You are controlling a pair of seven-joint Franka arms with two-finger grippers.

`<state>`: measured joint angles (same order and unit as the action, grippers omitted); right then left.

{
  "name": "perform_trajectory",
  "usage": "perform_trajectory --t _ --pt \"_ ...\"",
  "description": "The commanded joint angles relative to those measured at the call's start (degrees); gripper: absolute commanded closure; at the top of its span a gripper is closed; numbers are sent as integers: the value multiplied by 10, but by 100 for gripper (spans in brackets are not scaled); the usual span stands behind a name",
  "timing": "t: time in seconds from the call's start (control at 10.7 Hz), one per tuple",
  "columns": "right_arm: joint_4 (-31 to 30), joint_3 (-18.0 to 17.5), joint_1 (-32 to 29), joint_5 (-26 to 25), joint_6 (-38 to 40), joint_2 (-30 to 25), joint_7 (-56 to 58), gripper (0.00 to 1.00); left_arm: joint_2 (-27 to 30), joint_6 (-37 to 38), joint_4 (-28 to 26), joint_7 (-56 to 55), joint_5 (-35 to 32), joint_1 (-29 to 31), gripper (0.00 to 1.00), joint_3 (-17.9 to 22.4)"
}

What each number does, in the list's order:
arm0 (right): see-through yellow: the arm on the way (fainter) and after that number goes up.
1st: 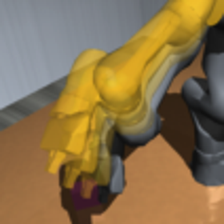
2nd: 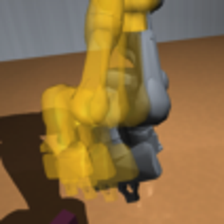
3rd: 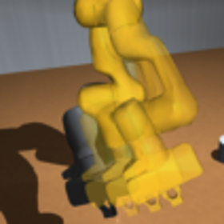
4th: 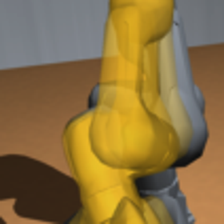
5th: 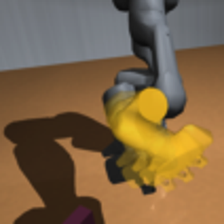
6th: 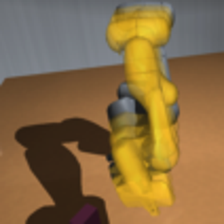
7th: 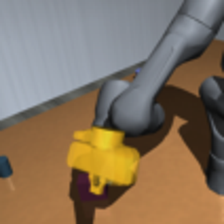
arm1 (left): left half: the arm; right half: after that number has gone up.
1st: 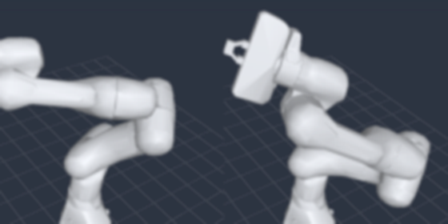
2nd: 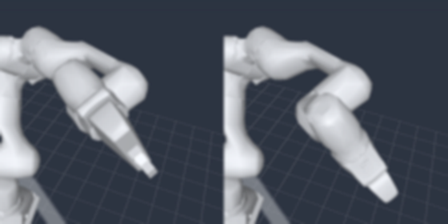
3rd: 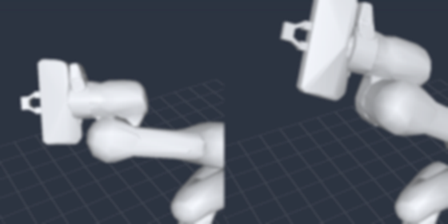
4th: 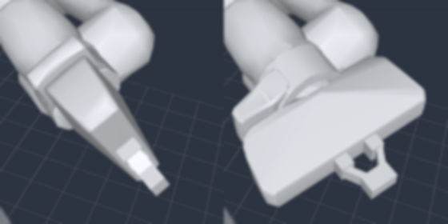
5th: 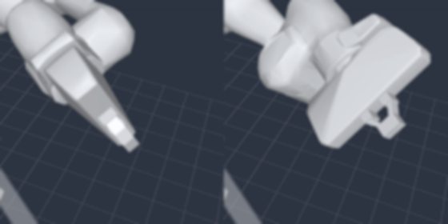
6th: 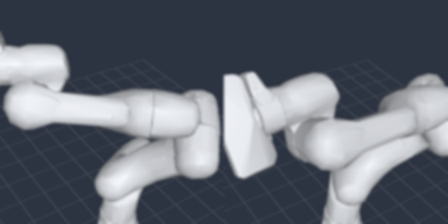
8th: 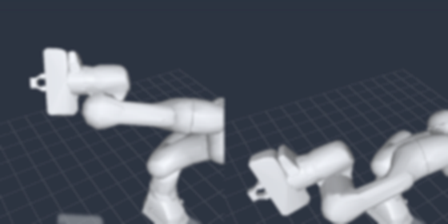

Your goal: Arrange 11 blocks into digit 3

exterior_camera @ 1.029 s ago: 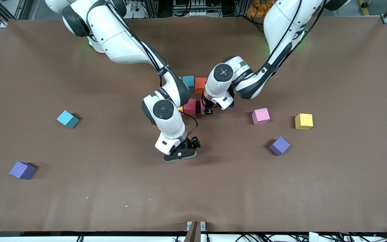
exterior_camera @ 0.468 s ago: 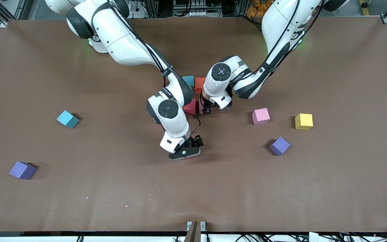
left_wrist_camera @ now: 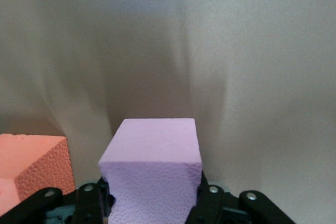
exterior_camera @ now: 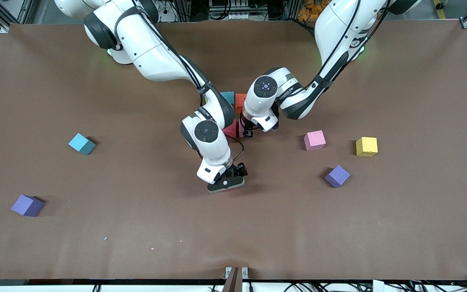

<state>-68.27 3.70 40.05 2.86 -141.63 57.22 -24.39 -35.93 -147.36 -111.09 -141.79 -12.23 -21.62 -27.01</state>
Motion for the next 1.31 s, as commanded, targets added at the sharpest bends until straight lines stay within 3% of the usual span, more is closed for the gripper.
perform_trajectory --t 0.0,0.19,0.28,0.56,1.22 --pt "9 2 0 -15 -2 4 -5 45 -42 -10 28 -2 1 -14 99 4" --pt "8 2 -3 -15 -1 2 -2 63 -47 -9 32 -2 0 -15 99 4" --pt "7 2 -5 -15 -1 -3 -1 65 -46 -8 32 -2 1 -18 99 4" --pt "-36 -1 -28 -7 4 -47 32 66 -48 -9 33 -2 1 -19 97 4" --pt "-243 -31 -67 -8 1 -193 62 64 -56 -9 45 -2 1 -34 96 10"
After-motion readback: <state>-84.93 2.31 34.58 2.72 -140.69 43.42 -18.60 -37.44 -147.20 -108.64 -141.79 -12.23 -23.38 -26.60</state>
